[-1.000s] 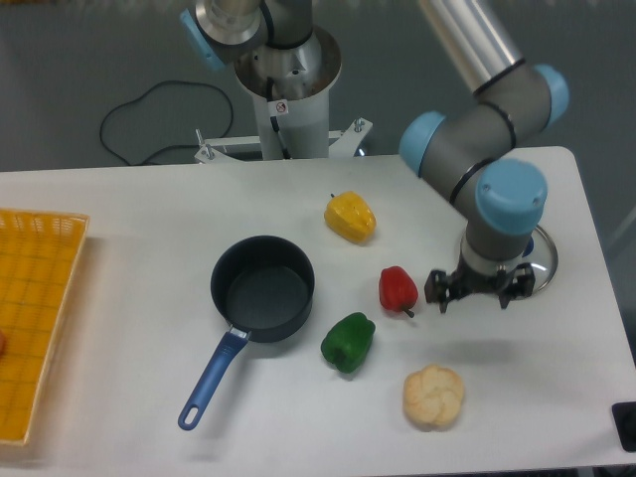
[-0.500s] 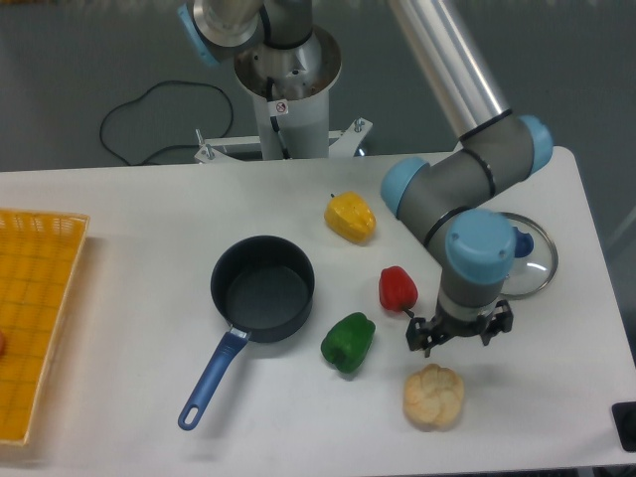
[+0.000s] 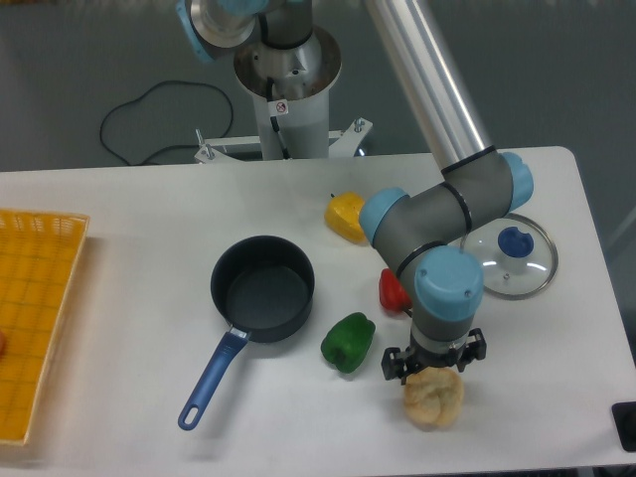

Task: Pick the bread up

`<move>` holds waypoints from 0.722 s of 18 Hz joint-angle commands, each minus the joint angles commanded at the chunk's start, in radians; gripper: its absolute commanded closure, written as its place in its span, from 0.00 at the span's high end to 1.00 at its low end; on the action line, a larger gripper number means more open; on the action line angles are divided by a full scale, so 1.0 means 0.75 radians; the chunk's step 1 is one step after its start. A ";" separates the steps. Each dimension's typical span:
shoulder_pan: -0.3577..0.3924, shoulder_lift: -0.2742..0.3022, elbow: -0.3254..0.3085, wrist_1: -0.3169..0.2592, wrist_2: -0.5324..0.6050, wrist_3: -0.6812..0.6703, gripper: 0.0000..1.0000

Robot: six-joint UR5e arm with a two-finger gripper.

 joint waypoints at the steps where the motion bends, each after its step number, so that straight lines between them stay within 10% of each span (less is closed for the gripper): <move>1: 0.000 -0.004 -0.002 0.000 0.000 0.000 1.00; 8: -0.010 -0.031 0.000 0.067 0.002 0.000 0.93; 13: -0.018 -0.031 -0.008 0.080 0.010 0.000 0.47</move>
